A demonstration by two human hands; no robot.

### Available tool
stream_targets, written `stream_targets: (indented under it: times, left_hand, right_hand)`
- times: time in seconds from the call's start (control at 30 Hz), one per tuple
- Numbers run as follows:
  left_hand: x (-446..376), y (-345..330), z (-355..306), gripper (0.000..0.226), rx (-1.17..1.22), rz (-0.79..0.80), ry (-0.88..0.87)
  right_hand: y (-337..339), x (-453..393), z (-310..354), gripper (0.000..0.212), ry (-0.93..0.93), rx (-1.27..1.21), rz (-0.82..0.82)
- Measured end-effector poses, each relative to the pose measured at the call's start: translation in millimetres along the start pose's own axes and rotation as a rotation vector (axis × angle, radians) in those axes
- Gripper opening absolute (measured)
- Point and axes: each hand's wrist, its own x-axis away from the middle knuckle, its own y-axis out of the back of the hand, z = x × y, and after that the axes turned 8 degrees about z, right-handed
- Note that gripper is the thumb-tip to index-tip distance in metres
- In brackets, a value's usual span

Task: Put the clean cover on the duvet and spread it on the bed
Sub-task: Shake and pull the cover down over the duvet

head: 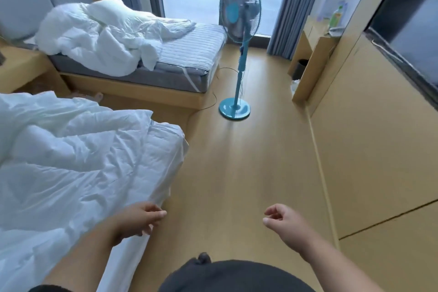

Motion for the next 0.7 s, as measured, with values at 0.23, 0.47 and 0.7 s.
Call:
stream_targets:
  times: [0.23,0.47,0.7]
  left_hand:
    - [-93,99,-138,0.023,-0.09,-0.105,-0.153]
    - [-194,137,-208,0.016,-0.074,-0.06,-0.125]
    - [-286,189,-255,0.019,0.074,-0.166,0.074]
  right_hand:
    - [103,-106,96,0.009,0.098,-0.074,-0.081]
    - [172,-237,127,0.011,0.058,-0.078,0.013]
    - [275,-414,195,0.01,0.046,0.092,0.198]
